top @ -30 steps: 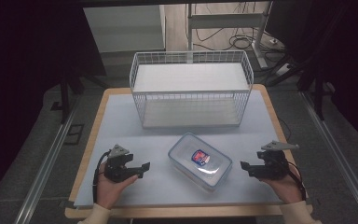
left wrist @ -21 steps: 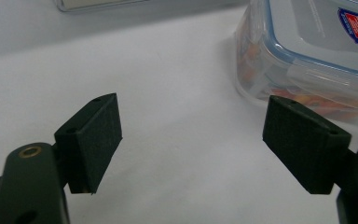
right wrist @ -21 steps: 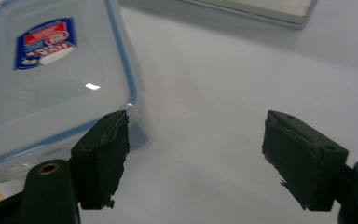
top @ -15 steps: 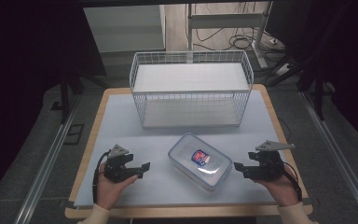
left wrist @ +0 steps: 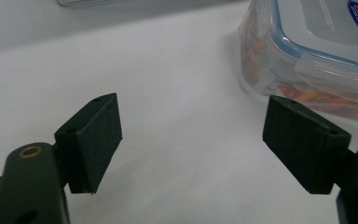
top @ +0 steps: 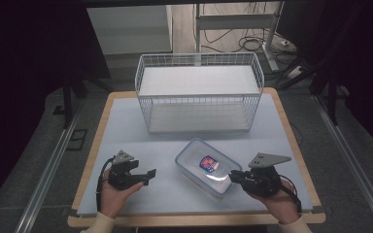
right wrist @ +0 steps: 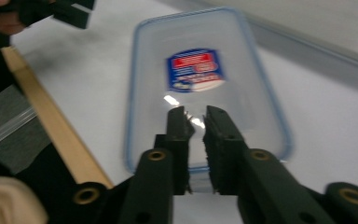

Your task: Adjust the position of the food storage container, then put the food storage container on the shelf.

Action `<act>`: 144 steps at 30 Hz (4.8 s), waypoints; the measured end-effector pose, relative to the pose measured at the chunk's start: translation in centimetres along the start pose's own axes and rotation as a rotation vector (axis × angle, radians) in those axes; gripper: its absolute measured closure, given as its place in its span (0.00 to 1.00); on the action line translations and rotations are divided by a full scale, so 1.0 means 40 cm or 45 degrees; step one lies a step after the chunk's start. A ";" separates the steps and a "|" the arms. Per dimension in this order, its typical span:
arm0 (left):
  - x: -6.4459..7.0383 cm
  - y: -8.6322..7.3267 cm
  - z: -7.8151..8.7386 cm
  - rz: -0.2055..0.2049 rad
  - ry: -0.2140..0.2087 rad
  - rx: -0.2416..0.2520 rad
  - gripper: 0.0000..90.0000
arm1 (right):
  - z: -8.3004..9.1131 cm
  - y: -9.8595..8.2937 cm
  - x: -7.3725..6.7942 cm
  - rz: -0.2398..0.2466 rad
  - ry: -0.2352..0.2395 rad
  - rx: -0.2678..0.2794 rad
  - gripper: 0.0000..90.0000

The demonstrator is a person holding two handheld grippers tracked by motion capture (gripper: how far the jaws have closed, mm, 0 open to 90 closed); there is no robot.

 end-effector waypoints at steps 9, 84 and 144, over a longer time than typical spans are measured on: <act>-0.003 -0.002 0.000 0.012 0.002 0.000 0.22 | -0.038 -0.025 -0.080 0.098 0.083 -0.066 1.00; -0.017 -0.005 -0.018 -0.018 0.023 -0.031 0.22 | -0.080 -0.128 0.159 0.100 -0.289 -0.110 1.00; 0.065 0.080 -0.106 0.055 -0.107 -0.075 0.17 | 0.036 -0.051 0.285 -0.272 -0.192 0.055 0.25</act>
Point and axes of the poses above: each handheld gripper's, and its own axes: z roughly backward along the jaws, y roughly out of its top, x roughly to its right, the point moved 9 cm from there along -z, roughly forward along the jaws, and after that the axes turned 4 degrees about -y, right-handed, at the moved point
